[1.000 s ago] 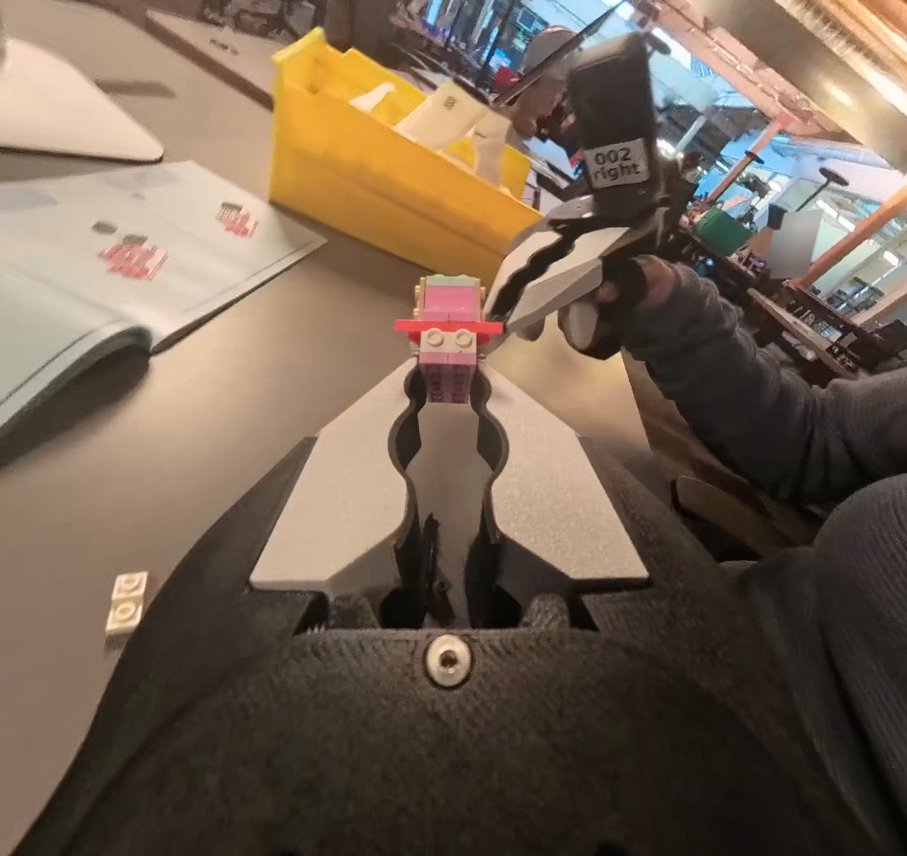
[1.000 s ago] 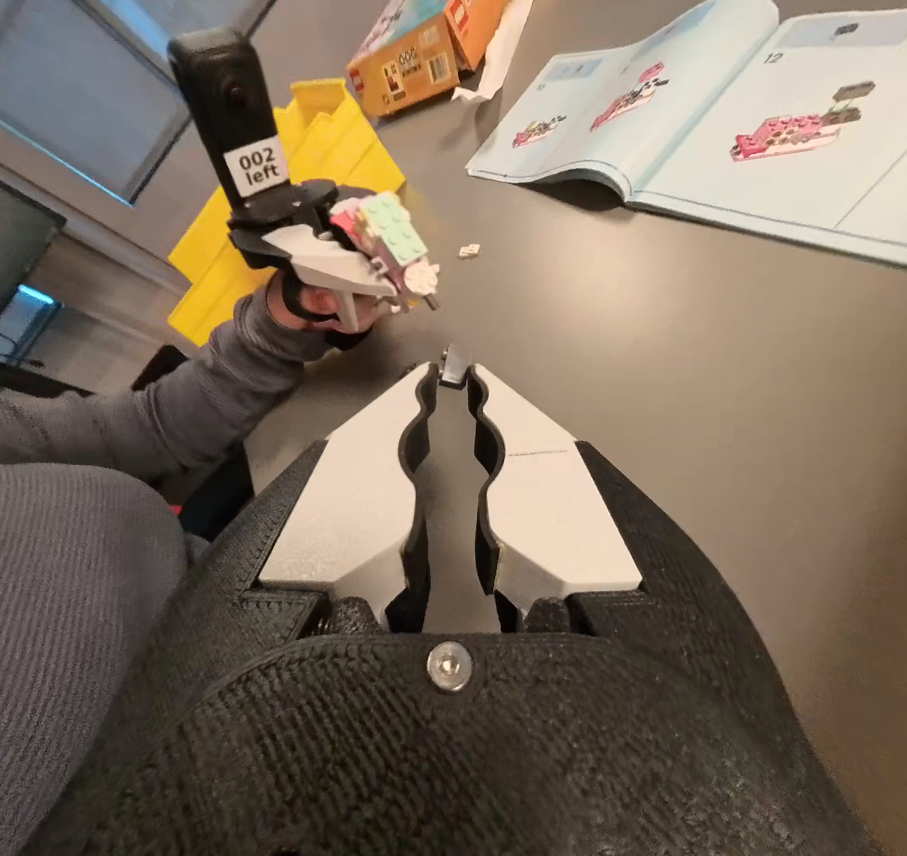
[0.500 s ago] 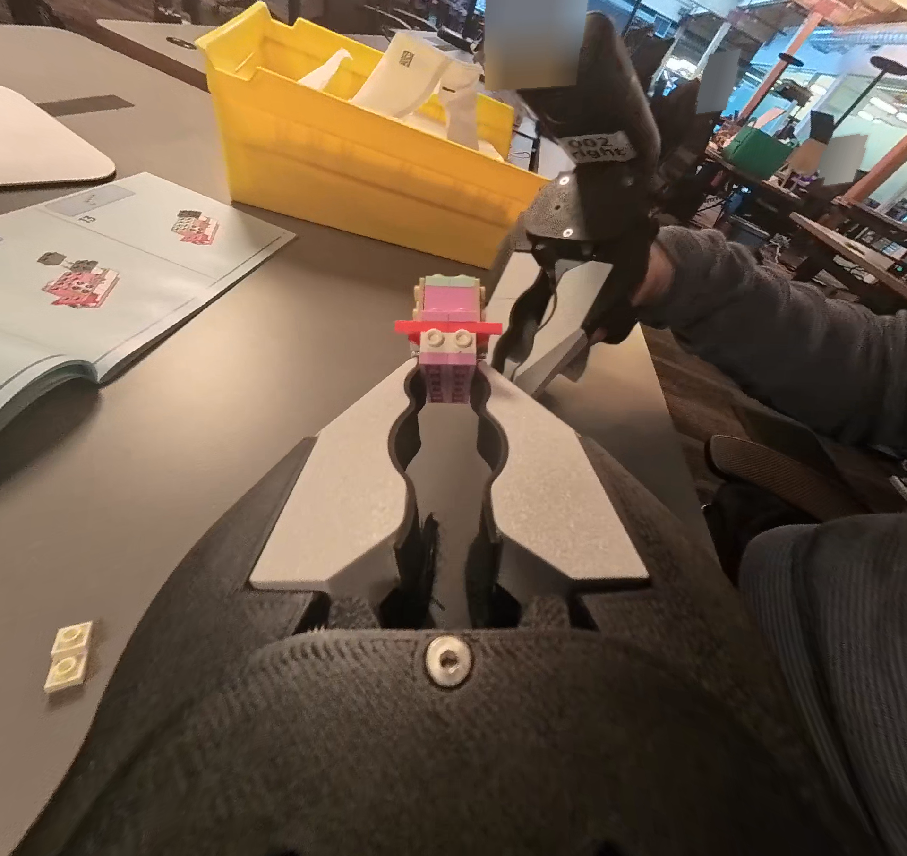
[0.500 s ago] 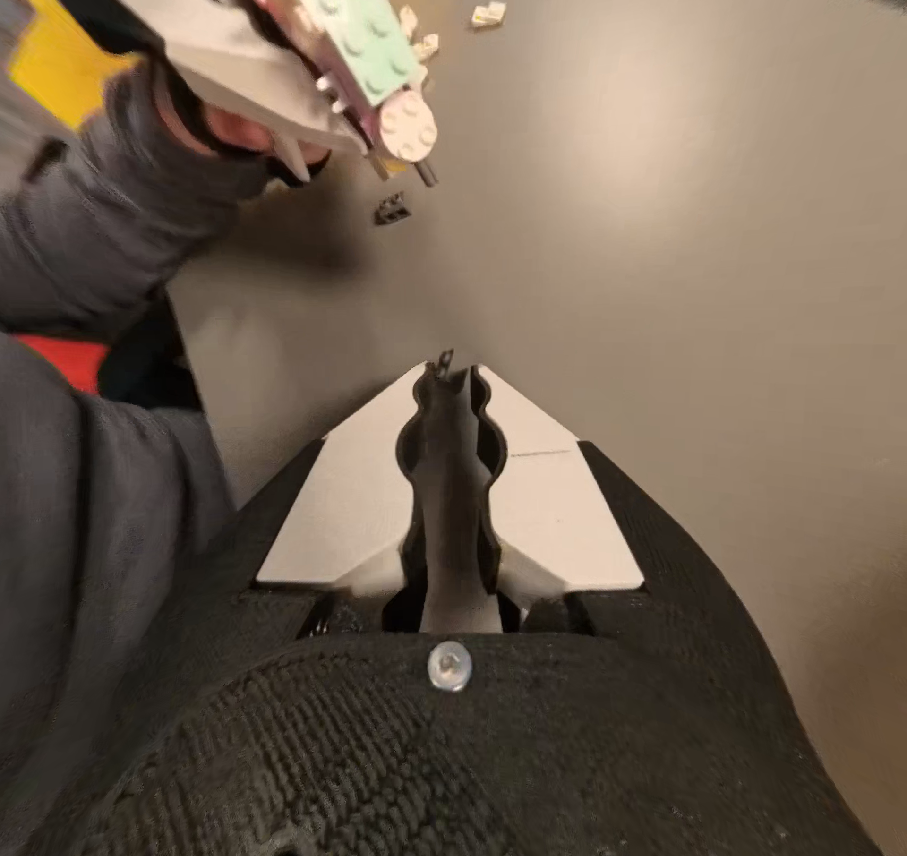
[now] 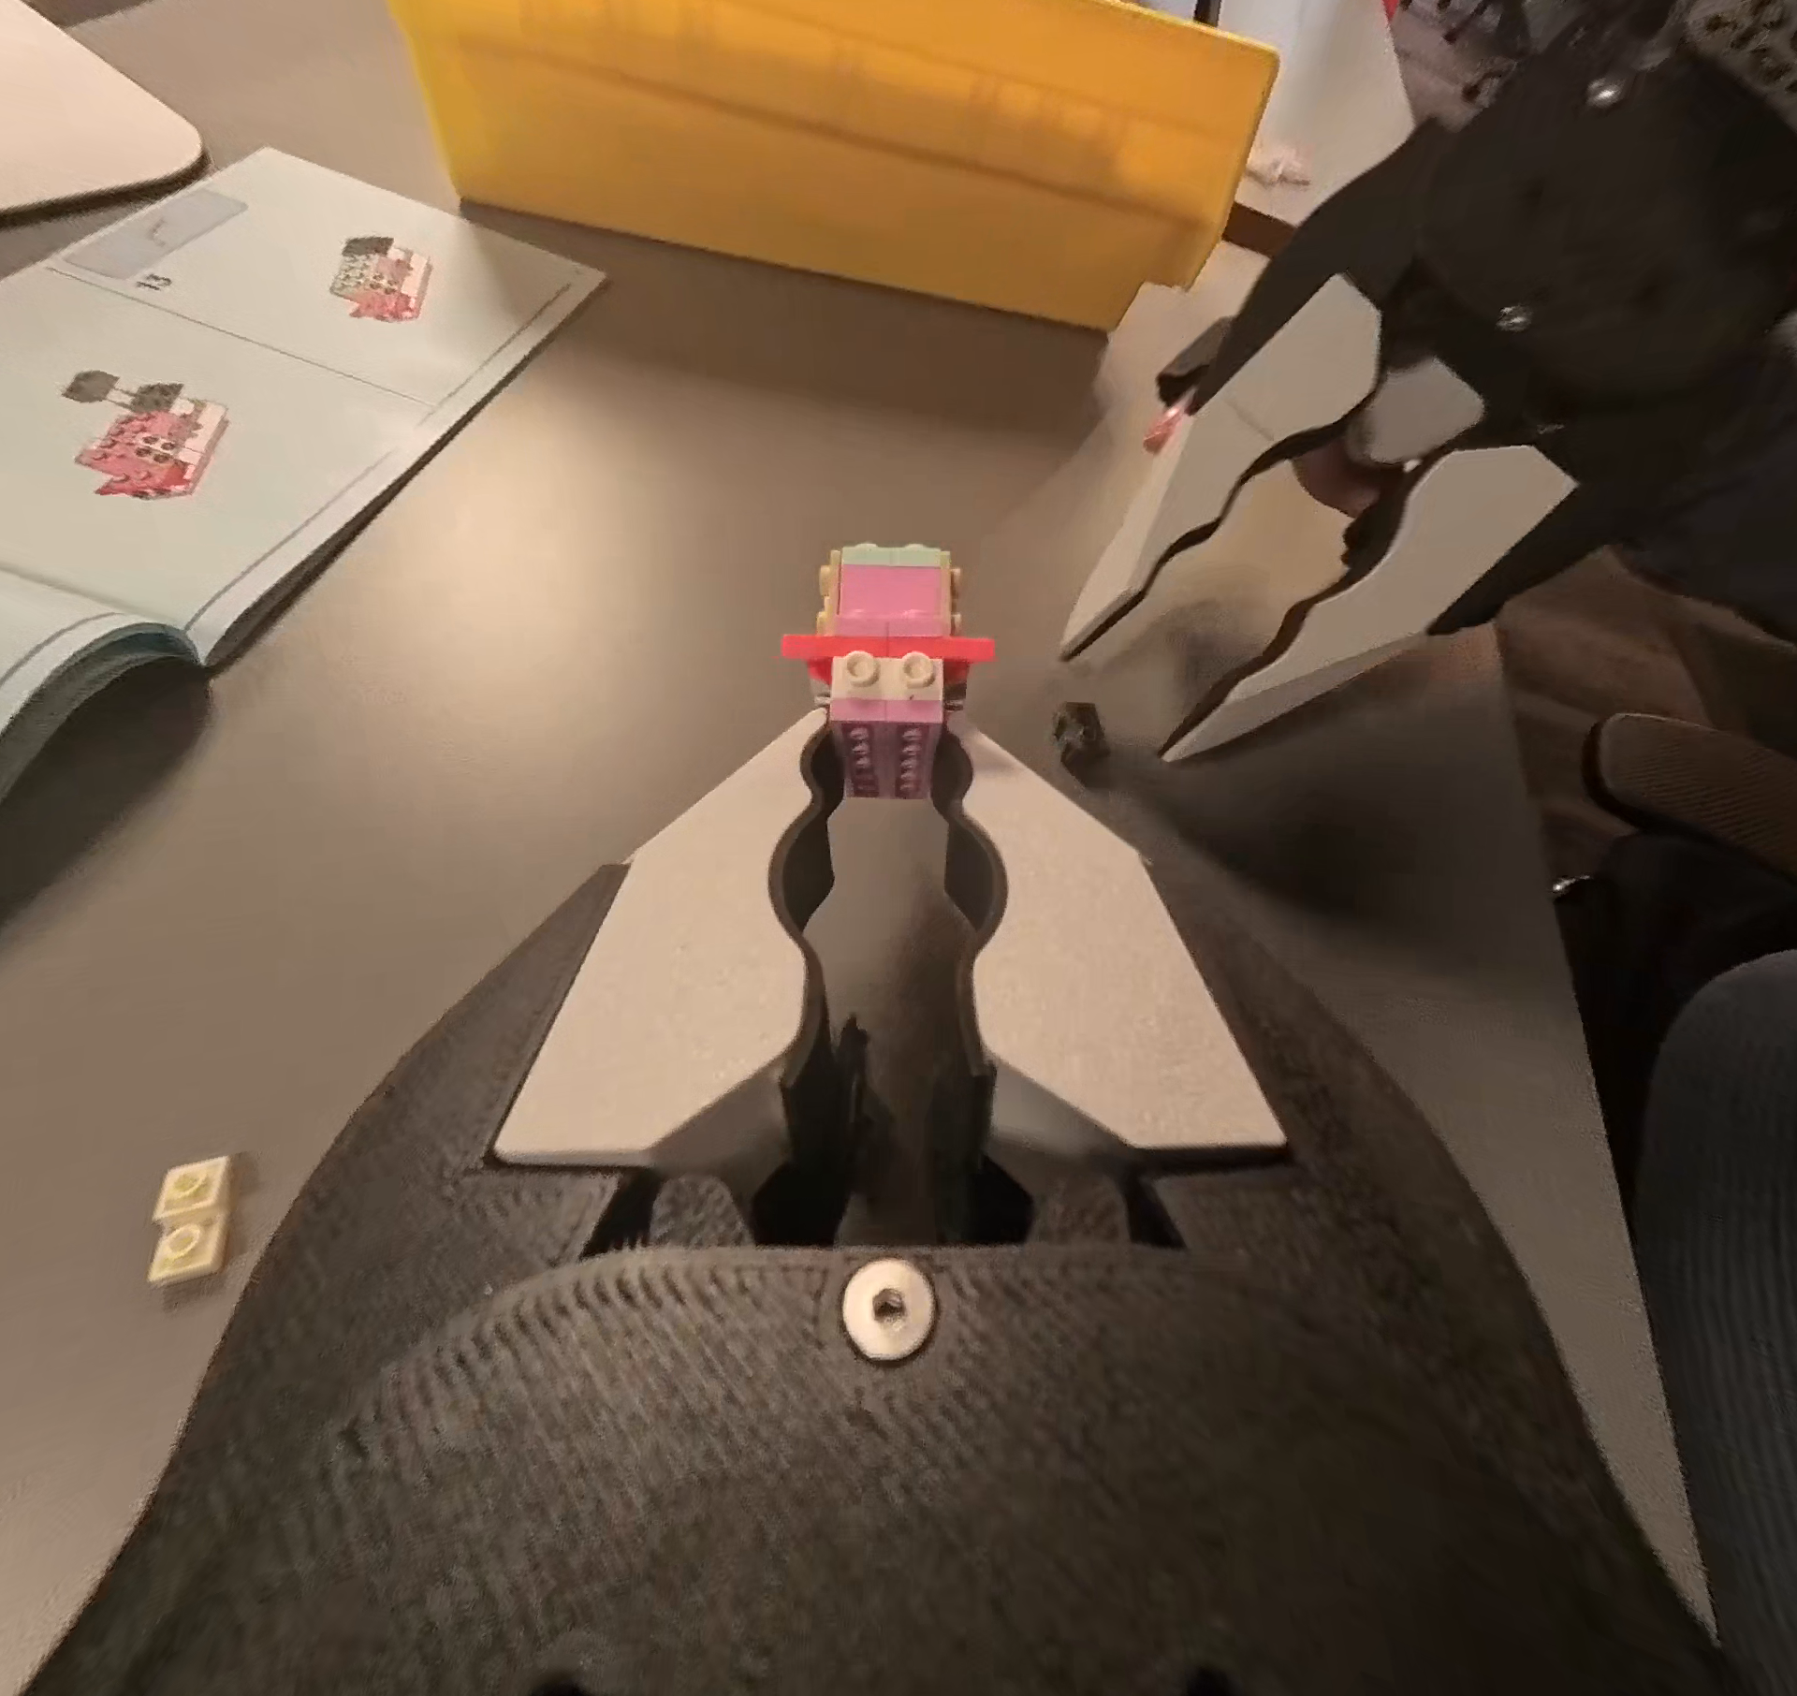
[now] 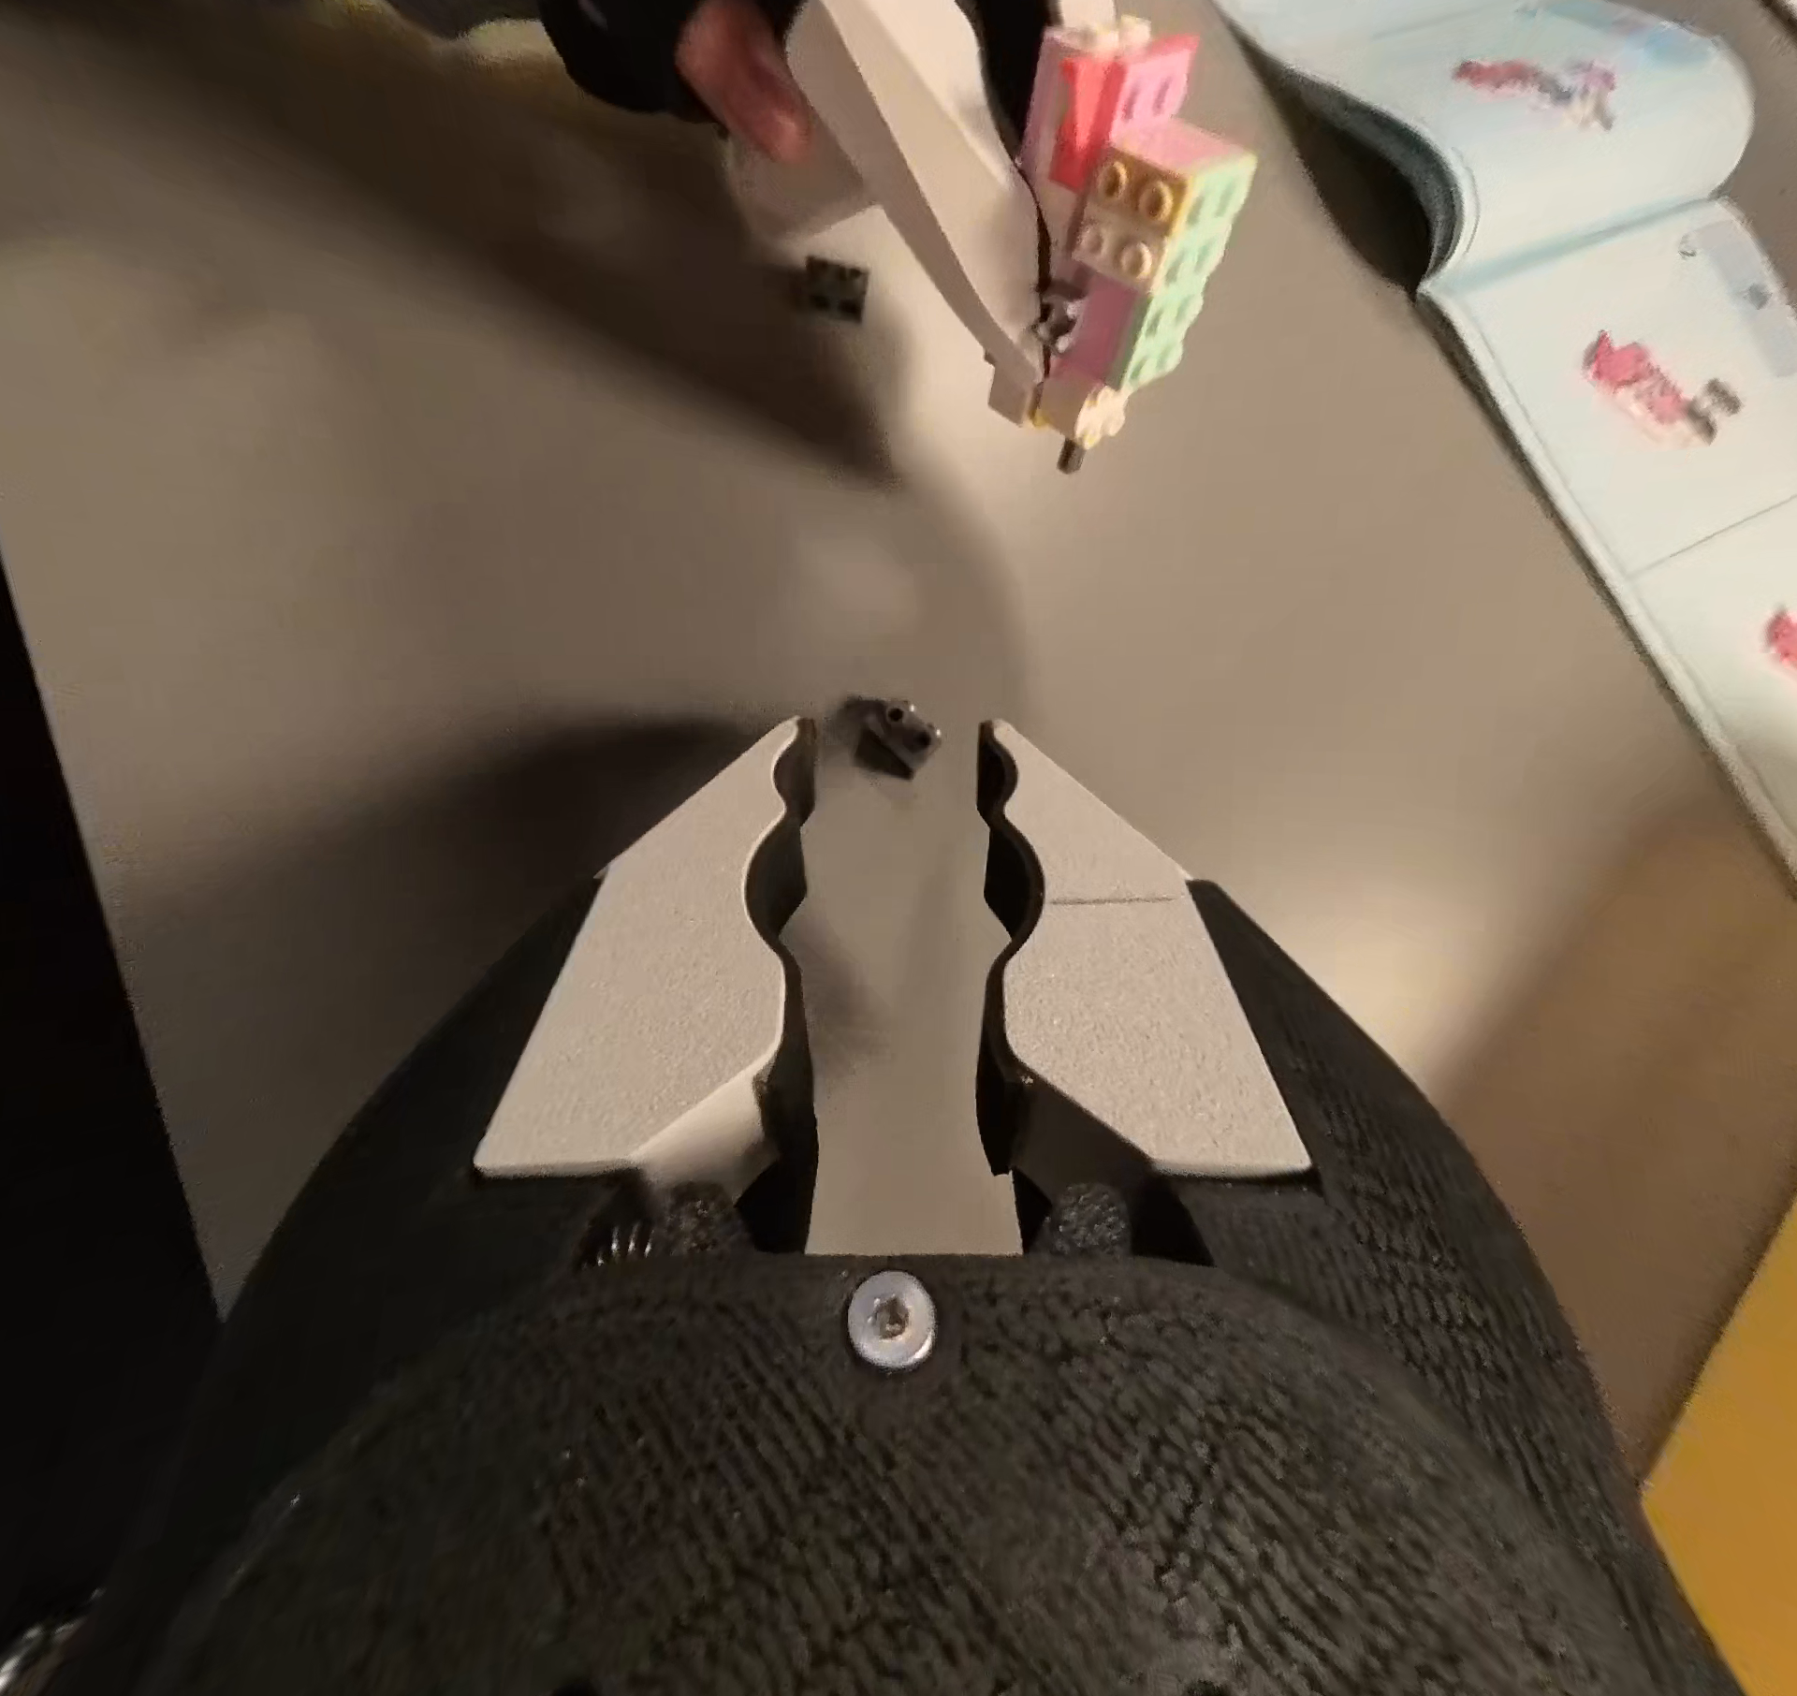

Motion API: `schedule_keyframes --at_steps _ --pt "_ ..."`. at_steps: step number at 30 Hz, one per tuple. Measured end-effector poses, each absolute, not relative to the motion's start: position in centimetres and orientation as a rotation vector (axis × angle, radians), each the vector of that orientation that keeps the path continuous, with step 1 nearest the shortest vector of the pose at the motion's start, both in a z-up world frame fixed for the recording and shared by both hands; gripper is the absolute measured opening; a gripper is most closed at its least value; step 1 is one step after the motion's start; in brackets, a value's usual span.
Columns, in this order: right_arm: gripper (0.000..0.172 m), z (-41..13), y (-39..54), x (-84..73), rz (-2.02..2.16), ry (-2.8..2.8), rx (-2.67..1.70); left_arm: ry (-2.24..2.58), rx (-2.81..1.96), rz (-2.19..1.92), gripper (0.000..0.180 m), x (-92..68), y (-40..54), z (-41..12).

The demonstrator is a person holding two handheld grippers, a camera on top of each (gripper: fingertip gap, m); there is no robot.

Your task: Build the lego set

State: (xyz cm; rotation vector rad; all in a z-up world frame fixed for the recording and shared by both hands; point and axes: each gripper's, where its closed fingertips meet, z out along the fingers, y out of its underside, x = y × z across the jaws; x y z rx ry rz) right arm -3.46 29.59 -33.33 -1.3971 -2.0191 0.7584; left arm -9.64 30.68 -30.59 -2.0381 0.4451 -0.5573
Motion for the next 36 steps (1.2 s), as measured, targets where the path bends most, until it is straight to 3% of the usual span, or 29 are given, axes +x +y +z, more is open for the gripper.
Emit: schedule_keyframes --at_steps 3,8,15,20,31,36 --pt "0.033 -33.5 29.7 -3.4 0.897 -1.973 -1.536 0.449 -2.042 -0.577 0.016 -9.3 30.6 -30.8" --pt "0.019 -32.7 29.5 -3.6 1.095 -1.961 -1.711 0.447 -2.003 -0.602 0.016 -9.3 30.5 -30.1" --pt "0.017 -33.2 29.3 -3.4 0.823 -2.542 -1.278 0.437 -1.957 -0.663 0.016 -9.3 30.4 -29.2" --pt "0.02 -34.3 29.9 -3.6 0.747 -2.764 -1.25 0.428 -1.94 -0.653 0.016 -9.9 30.4 -28.8" --pt "0.009 -34.4 29.5 -3.2 0.702 -2.74 -1.21 0.389 -1.924 -0.707 0.016 -10.3 30.3 -28.4" --pt "0.009 -33.8 30.3 -3.4 0.249 -2.538 -0.764 0.382 -1.924 -0.714 0.016 -10.2 30.4 -28.5"
